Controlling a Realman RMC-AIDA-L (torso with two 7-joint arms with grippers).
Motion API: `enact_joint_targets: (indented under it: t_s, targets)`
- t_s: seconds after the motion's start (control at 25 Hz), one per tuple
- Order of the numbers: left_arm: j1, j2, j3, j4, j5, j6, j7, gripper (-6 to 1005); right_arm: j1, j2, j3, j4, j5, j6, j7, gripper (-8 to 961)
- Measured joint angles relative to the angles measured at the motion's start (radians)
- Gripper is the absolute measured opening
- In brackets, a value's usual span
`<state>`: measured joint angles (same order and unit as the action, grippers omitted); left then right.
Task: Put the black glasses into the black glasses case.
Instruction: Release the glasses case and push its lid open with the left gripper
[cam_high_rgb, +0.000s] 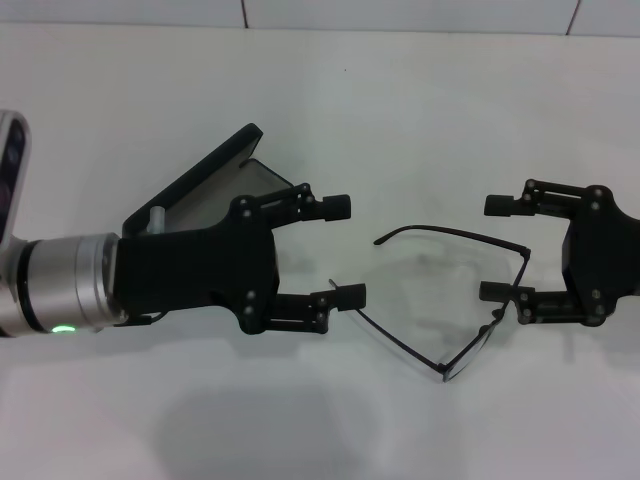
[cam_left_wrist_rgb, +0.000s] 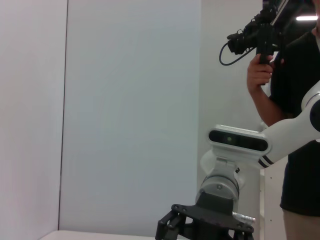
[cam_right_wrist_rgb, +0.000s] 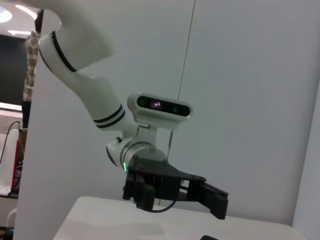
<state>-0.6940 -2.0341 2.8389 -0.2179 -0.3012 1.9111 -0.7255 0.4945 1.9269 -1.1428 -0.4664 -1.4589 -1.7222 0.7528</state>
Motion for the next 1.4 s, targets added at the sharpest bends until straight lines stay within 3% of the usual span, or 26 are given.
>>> enact_joint_targets:
  t_s: [0.36,0.48,0.68,0.76,0.92,1.4]
  targets:
    - [-0.001,-0.004,-0.002,-0.001,-0.038,-0.004,-0.005,859,0.009,0.000,0.000,0.000,0.000,0.011,-0.022,751]
    - [-0.001,-0.005,-0.004,-0.018,-0.119,-0.010,-0.048,853,0.009,0.001,-0.001,0.000,0.000,0.017,-0.032,750]
    - [-0.053,-0.005,0.004,-0.159,-0.215,-0.063,-0.262,844,0.010,0.002,-0.002,0.000,0.000,0.020,-0.036,747]
    - [-0.084,-0.014,0.005,-0.235,-0.200,-0.112,-0.345,841,0.009,0.001,-0.001,0.000,0.000,0.022,-0.036,746]
    - [-0.144,-0.052,0.005,-0.415,-0.133,-0.236,-0.465,833,0.005,-0.001,0.000,0.000,0.000,0.026,-0.037,743]
    - [-0.174,-0.054,0.005,-0.466,0.029,-0.358,-0.541,812,-0.001,0.001,-0.002,-0.010,0.000,0.039,-0.073,736]
